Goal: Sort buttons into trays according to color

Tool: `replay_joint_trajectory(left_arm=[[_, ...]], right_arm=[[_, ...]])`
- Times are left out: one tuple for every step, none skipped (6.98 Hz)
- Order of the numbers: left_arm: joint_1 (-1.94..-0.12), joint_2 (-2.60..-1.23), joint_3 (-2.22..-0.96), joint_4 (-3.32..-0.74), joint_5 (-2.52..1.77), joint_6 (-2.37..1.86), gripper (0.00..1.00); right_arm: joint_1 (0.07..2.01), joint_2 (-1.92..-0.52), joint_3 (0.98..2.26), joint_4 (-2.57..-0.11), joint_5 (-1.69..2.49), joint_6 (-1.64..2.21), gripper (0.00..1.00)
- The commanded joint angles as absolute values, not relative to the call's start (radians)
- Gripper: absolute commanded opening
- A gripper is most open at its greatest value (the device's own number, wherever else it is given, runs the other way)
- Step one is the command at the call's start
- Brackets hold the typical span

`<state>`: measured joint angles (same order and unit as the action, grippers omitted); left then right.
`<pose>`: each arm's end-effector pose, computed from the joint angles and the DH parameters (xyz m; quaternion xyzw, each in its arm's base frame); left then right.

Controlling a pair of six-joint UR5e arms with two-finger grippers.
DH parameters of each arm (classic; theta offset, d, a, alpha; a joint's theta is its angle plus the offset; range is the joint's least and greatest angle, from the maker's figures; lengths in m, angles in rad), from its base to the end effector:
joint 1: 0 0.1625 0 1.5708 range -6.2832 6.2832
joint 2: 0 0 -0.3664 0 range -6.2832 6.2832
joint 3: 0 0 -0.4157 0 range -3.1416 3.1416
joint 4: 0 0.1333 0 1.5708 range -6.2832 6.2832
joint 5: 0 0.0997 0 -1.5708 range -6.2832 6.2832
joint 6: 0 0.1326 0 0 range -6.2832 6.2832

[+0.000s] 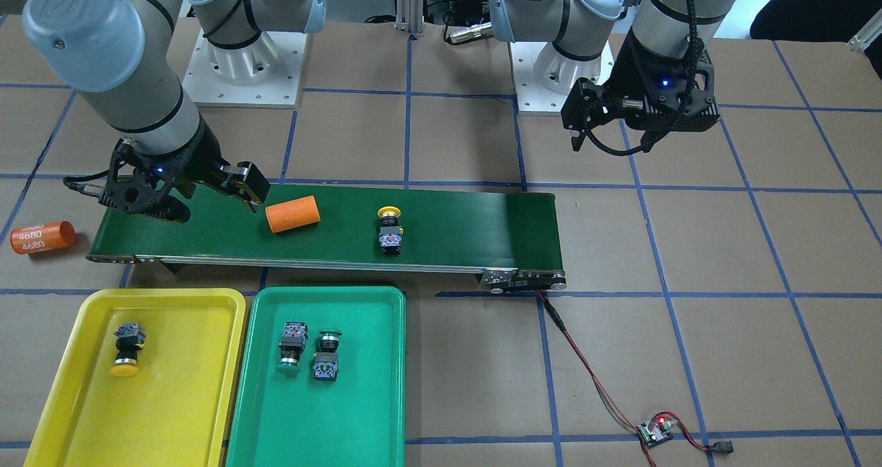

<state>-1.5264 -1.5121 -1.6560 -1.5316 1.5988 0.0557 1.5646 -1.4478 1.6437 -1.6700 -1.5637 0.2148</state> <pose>-0.1075 -0.5007 0.3860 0.0056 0.9999 -0.0056 0.0143 0.1309 -0.5400 0.3036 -0.1103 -0.9927 -0.0484 0.0015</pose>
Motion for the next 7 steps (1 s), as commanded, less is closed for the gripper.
replay_joint_trajectory(left_arm=[[-1.526,-1.541,-1.622,-1.535,1.614,0.049,1.0],[-1.525,-1.551,-1.599,-1.564,1.618,0.048,1.0],[-1.525,-1.572,-1.57,-1.569,1.62,0.048,1.0],[-1.525,-1.586,-1.553,-1.584,1.62,0.041,1.0],[-1.528,-1.591,-1.552,-1.586,1.618,0.028,1.0],[-1.528,-1.591,-1.555,-1.586,1.618,0.028,1.0],[-1.528,-1.591,-1.554,-1.586,1.614,0.028,1.0]], right_arm=[[1.565,-1.448,1.644,-1.671,-1.56,0.215,1.0],[1.566,-1.448,1.644,-1.672,-1.56,0.215,1.0],[1.566,-1.448,1.644,-1.672,-1.56,0.215,1.0],[1.566,-1.45,1.644,-1.672,-1.559,0.215,1.0],[1.568,-1.45,1.646,-1.671,-1.56,0.215,1.0],[1.575,-1.45,1.664,-1.671,-1.554,0.218,1.0],[1.578,-1.448,1.686,-1.674,-1.555,0.216,1.0]])
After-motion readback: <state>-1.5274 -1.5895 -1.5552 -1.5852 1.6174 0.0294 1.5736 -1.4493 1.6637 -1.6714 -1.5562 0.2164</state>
